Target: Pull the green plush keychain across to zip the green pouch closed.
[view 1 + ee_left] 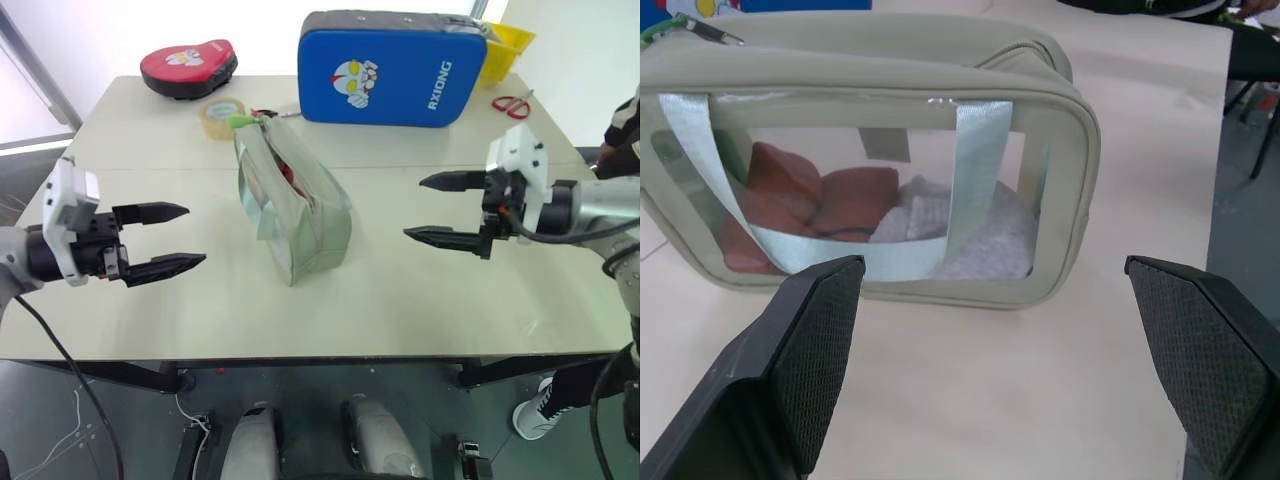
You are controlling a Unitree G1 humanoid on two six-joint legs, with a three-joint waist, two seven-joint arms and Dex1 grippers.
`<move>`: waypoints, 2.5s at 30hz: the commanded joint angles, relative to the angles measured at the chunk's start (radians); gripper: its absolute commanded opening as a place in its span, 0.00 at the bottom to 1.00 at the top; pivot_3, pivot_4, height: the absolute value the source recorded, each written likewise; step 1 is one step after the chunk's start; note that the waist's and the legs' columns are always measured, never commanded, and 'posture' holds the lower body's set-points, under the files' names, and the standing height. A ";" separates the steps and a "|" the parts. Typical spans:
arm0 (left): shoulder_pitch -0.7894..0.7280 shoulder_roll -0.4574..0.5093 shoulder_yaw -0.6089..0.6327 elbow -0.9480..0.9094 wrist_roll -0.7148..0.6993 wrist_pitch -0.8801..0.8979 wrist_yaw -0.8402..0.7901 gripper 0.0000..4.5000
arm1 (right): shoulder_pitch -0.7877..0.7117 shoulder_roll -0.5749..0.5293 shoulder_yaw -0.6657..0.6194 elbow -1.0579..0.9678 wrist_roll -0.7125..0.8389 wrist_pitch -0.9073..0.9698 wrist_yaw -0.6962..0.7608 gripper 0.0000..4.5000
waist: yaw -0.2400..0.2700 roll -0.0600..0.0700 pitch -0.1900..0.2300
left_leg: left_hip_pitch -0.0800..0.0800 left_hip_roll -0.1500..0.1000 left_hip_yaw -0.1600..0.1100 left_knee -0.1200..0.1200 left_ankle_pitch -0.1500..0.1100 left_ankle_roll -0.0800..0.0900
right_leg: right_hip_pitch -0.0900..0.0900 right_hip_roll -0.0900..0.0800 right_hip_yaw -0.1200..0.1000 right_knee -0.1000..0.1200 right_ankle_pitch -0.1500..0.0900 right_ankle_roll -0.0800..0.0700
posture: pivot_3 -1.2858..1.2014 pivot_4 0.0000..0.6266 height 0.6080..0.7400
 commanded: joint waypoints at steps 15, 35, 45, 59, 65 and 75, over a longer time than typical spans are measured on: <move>-0.162 -0.031 0.053 0.132 -0.090 -0.014 -0.041 0.99 | -0.733 0.567 0.258 0.431 -0.008 0.517 -0.387 1.00 | -0.025 0.000 0.000 | -0.004 0.001 -0.001 -0.001 0.000 0.000 | -0.006 -0.001 0.000 0.001 0.000 0.000 | 0.52 0.24 0.98; -0.114 -0.050 0.144 0.093 -0.146 0.003 0.038 1.00 | -0.851 0.829 0.349 0.762 -0.226 0.417 -0.402 0.36 | -0.029 -0.001 0.000 | -0.005 0.001 0.000 -0.004 0.001 -0.001 | -0.009 -0.002 0.000 0.002 0.000 0.000 | 0.52 0.24 0.98; -0.110 -0.052 0.126 0.087 -0.132 -0.009 0.042 1.00 | -0.858 0.621 0.420 0.655 -0.272 0.332 -0.184 0.01 | -0.026 -0.001 0.000 | -0.006 0.000 -0.001 -0.005 0.001 -0.001 | -0.010 -0.002 0.000 0.001 0.000 0.000 | 0.52 0.24 0.98; -0.144 -0.068 0.085 0.116 -0.104 -0.037 0.032 1.00 | -0.709 0.287 0.530 0.411 -0.451 -0.253 0.266 0.01 | -0.035 -0.001 0.000 | -0.008 0.001 0.000 -0.009 0.001 -0.002 | -0.015 -0.002 0.000 0.001 0.000 0.000 | 0.52 0.24 0.98; -0.145 -0.064 0.083 0.113 -0.097 -0.036 0.033 1.00 | -0.659 0.273 0.534 0.386 -0.522 -0.327 0.303 0.01 | -0.029 -0.001 0.000 | -0.008 0.001 0.000 -0.009 0.001 -0.002 | -0.015 -0.002 0.000 0.000 0.000 0.000 | 0.52 0.24 0.98; -0.132 -0.067 0.083 0.096 -0.099 -0.027 0.036 1.00 | -0.563 0.251 0.506 0.241 -0.520 -0.291 0.316 0.01 | -0.025 -0.001 0.000 | -0.008 0.001 0.000 -0.007 0.002 -0.004 | -0.014 -0.003 -0.001 0.001 0.000 0.000 | 0.52 0.24 0.98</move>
